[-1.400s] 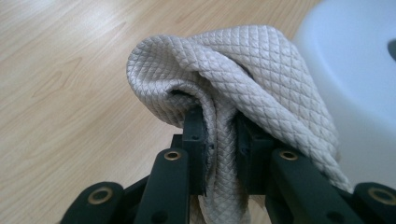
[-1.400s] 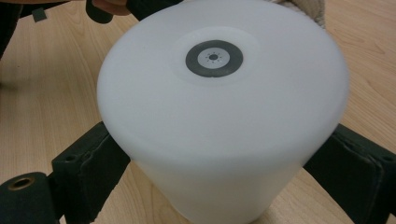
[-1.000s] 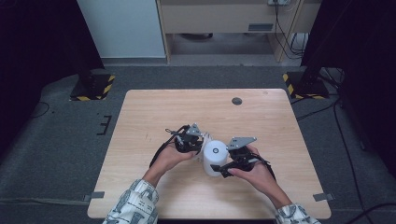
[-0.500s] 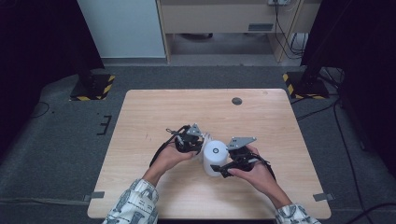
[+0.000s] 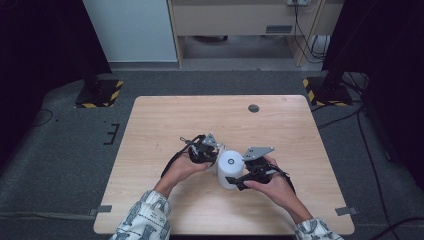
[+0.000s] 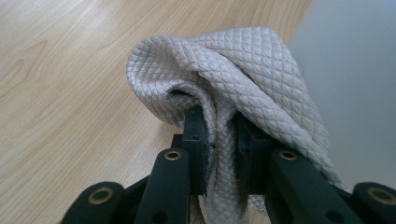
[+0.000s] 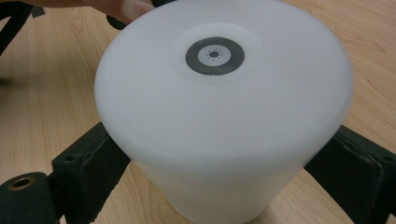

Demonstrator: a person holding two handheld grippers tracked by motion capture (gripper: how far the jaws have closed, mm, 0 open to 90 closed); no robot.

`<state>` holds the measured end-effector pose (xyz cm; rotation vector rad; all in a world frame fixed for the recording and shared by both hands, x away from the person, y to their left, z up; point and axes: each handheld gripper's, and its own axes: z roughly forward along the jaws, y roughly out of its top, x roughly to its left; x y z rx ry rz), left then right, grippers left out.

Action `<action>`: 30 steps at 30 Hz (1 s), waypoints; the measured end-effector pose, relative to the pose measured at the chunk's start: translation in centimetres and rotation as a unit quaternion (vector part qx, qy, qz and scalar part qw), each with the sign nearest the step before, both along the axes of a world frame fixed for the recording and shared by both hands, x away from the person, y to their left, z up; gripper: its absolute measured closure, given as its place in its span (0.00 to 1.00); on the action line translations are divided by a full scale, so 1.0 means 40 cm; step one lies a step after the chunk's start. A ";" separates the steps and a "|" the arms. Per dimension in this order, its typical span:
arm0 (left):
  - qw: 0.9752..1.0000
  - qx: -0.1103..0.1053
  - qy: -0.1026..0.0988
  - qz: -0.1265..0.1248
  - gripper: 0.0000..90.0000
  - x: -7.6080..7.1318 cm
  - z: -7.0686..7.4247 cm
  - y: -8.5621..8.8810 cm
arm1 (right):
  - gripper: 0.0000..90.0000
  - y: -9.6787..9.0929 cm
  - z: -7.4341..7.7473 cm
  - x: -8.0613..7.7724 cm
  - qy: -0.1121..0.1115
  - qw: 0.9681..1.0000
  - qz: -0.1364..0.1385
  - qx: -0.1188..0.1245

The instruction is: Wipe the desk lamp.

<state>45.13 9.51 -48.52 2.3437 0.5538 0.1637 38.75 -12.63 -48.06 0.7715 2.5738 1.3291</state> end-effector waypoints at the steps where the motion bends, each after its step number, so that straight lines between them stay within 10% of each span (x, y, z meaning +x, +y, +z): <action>1: 1.000 -0.008 0.000 0.002 0.84 0.000 0.005 0.001 | 0.10 0.000 0.000 0.000 0.000 1.000 0.000 0.000; 7: 1.000 -0.027 -0.006 0.002 0.84 0.001 0.041 0.004 | 0.10 0.001 -0.001 0.000 -0.001 1.000 0.000 -0.002; 22: 1.000 0.015 -0.002 -0.007 0.84 0.005 -0.002 -0.013 | 0.10 0.001 0.000 -0.001 0.000 1.000 -0.001 -0.002; 30: 1.000 -0.014 -0.006 -0.003 0.84 -0.001 0.033 0.003 | 0.10 0.001 0.000 0.000 -0.001 1.000 -0.001 -0.002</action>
